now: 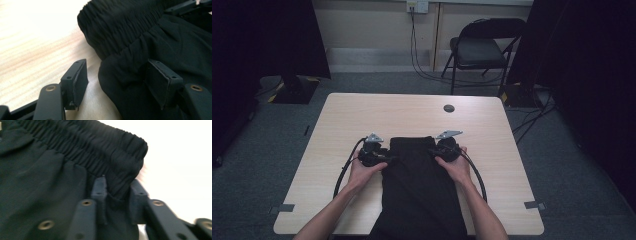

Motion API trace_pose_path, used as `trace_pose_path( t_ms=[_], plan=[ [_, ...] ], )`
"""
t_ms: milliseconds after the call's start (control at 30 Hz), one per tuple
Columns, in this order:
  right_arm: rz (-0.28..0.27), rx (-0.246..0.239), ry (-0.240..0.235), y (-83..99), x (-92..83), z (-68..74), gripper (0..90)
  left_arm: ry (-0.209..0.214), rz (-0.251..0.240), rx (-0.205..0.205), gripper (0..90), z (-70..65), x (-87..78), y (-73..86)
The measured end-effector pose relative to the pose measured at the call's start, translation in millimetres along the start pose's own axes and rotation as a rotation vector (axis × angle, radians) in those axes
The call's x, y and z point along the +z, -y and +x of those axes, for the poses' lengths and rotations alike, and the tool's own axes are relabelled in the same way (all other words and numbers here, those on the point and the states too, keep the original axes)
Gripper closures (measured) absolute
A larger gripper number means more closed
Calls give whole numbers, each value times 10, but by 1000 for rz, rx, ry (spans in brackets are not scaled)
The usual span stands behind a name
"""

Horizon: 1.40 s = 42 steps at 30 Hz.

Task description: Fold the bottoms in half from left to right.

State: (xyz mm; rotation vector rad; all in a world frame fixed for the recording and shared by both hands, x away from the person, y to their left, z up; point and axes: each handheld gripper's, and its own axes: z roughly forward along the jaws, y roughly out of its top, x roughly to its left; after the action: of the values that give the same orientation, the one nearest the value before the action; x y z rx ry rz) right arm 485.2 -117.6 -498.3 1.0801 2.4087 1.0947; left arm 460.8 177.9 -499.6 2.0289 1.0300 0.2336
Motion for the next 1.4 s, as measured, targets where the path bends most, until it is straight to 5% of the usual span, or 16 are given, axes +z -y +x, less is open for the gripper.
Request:
trace_pose_path(
  t_ms=[200, 400, 500, 1033, 1400],
  plan=[
    [8, 8, -14, 6, -20, 29, 791, -9, 18, 72, 445, -105, 32, -10],
    [-34, 45, -32, 57, -84, 12, 798, 26, 19, 49, 733, -95, 19, 1],
    [-57, 56, -32, 39, -134, 23, 804, 38, -3, 38, 792, -109, -8, -10],
    [-229, 66, -53, -464, -536, 43, 810, -6, -175, 87, 817, -99, -503, -517],
    [-300, 52, -34, -822, -683, 8, 812, -42, -219, 113, 818, -43, -680, -837]
  ],
)
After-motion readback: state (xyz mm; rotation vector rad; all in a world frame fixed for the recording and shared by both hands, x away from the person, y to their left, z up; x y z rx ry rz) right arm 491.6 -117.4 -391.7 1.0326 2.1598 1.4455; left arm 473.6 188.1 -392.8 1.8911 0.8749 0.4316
